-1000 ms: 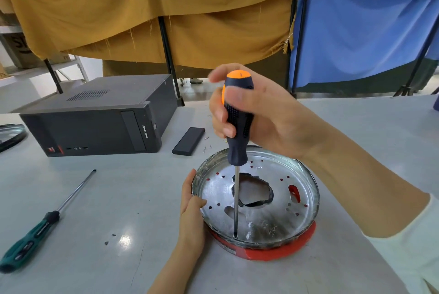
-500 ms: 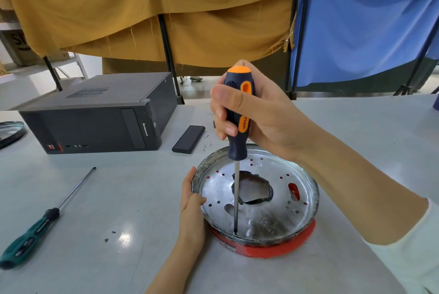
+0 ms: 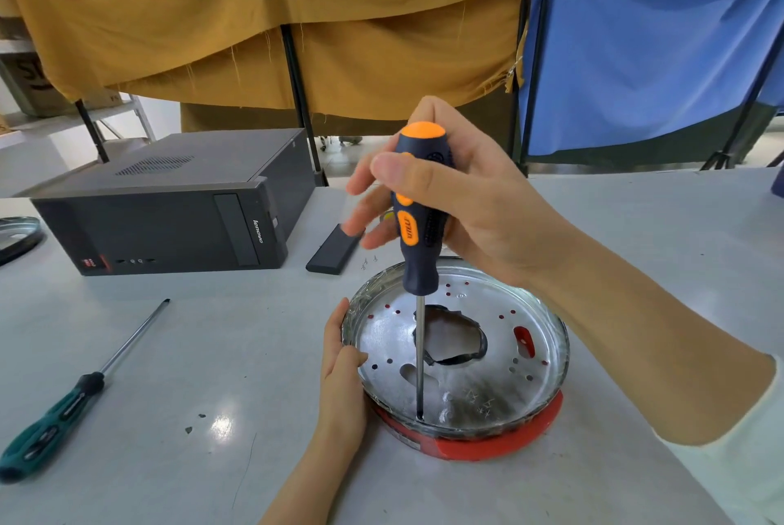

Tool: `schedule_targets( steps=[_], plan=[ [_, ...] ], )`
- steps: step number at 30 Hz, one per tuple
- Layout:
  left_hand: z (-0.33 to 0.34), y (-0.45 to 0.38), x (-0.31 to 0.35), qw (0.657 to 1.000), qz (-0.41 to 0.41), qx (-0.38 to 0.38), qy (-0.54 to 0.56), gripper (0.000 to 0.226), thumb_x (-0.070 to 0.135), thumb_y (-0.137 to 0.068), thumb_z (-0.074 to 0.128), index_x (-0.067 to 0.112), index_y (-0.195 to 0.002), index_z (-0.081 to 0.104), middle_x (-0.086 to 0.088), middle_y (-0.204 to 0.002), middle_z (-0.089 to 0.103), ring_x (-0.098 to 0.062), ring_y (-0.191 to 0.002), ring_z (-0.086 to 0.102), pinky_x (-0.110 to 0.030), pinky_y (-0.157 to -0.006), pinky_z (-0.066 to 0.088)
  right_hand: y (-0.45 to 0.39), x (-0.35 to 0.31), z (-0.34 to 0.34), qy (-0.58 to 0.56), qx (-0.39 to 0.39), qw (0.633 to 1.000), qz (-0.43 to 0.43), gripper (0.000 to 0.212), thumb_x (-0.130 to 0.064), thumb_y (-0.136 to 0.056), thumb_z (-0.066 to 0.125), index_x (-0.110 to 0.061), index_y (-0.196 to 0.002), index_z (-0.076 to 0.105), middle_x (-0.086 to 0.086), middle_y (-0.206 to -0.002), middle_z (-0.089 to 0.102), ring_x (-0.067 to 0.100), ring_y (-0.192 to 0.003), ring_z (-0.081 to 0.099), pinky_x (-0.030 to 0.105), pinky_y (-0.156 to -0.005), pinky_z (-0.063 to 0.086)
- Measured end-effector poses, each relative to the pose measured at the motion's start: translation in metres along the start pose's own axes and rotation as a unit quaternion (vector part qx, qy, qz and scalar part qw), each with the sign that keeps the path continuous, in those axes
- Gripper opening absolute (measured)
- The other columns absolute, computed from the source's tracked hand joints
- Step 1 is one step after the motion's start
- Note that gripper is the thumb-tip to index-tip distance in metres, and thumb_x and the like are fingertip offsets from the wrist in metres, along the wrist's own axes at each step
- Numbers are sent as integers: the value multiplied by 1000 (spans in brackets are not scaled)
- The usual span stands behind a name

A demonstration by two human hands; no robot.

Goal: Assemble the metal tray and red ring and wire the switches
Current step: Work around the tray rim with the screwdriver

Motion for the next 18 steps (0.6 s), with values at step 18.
schedule_targets(
  steps=[18],
  plan=[
    [0, 3, 2, 1000, -18, -2, -25, 62, -8, -85, 33, 32, -131, 47, -3, -135, 55, -21, -123, 51, -41, -109, 39, -1, 7, 0, -21, 24, 999, -2, 3, -14, -86, 58, -13, -88, 56, 7, -96, 66, 28, -99, 68, 32, -70, 55]
  ],
)
Point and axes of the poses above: each hand's wrist, its own y-axis away from the middle knuckle, its own z-axis out of the palm, x = y × z, the point moved 9 cm from there along -y, towards the middle knuckle
